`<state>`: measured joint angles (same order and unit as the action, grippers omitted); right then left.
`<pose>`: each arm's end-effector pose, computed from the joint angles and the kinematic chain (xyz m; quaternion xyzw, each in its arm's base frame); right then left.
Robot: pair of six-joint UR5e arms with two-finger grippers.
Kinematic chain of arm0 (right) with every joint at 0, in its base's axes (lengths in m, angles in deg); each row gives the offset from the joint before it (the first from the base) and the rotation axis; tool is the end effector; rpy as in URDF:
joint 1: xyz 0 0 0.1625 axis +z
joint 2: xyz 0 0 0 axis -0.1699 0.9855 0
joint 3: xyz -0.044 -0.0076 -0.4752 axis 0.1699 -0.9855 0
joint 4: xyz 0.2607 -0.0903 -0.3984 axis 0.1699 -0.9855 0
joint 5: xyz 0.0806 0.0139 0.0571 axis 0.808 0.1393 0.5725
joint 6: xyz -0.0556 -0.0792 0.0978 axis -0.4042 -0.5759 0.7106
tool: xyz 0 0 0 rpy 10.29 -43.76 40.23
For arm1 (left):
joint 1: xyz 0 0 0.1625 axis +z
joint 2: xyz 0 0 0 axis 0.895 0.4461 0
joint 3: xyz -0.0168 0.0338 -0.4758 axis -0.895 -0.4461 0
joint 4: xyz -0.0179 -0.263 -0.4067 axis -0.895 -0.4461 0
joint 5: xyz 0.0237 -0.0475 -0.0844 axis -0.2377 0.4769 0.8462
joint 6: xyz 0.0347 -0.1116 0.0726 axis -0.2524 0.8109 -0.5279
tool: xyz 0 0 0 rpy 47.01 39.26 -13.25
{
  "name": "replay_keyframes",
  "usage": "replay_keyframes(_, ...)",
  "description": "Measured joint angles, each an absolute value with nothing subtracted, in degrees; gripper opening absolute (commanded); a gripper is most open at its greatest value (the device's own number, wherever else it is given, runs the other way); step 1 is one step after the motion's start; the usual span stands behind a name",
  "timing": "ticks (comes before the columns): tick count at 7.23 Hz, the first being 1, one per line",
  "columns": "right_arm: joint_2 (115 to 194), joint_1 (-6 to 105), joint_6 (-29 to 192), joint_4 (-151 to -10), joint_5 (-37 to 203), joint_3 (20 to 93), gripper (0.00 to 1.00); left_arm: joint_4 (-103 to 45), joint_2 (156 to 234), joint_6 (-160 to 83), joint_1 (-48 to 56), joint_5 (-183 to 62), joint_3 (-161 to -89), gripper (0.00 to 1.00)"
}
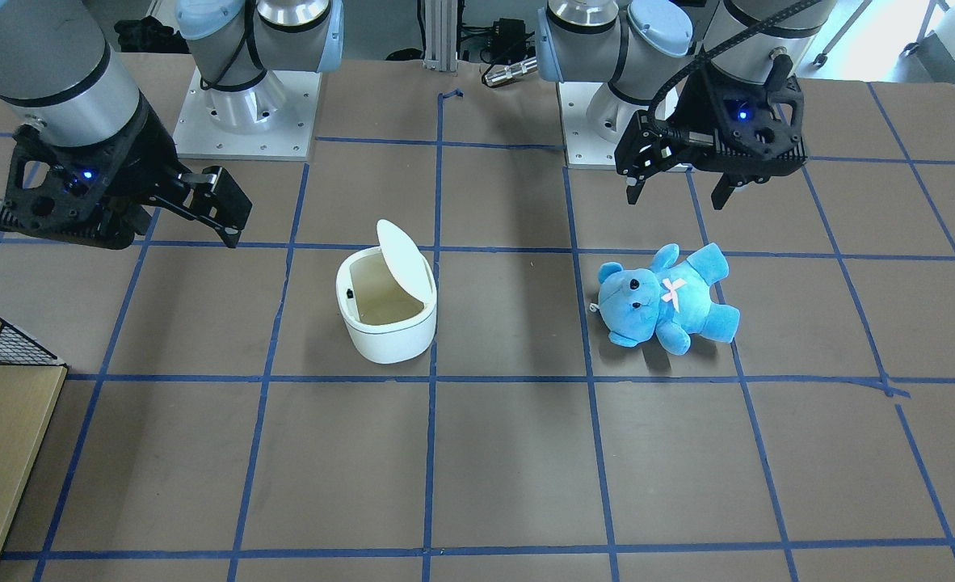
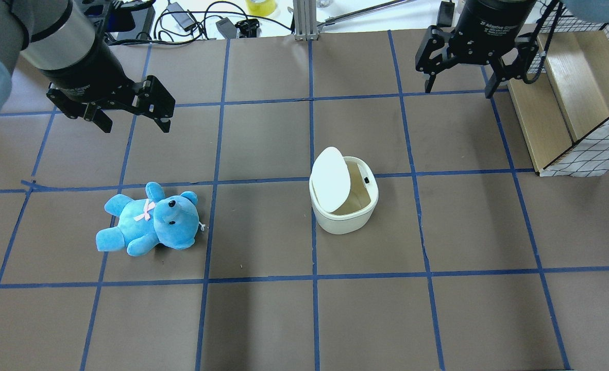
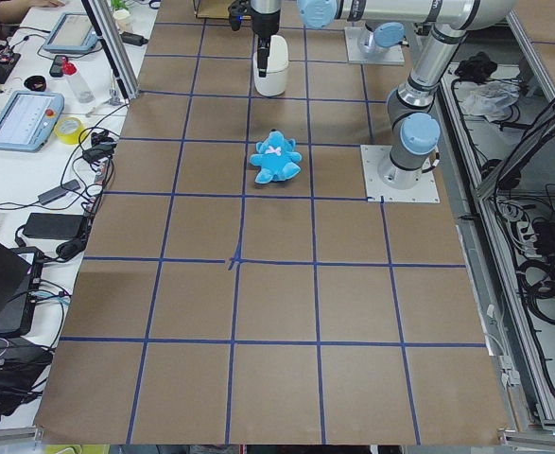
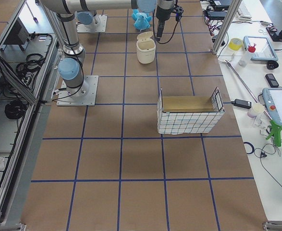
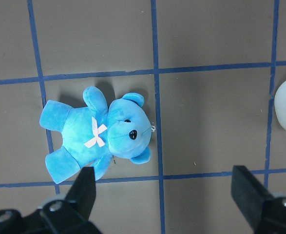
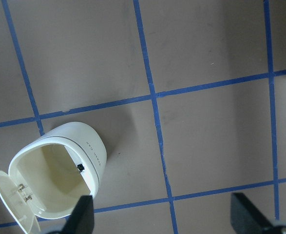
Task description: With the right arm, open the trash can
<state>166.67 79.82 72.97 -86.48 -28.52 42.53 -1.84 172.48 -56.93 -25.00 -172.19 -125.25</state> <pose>0.1323 -0.6215 0.5142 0.0732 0.9965 0.0383 0.0097 -0.1189 -0.5502 0.5183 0.0207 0.9995 -0.0229 0.0011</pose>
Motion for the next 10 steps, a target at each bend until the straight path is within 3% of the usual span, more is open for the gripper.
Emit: replay_keyframes(10, 168.21, 80.72, 72.86, -86.68, -28.48, 45.63, 0.97, -1.84, 172.47, -56.93, -25.0, -172.19, -125.24, 1.0)
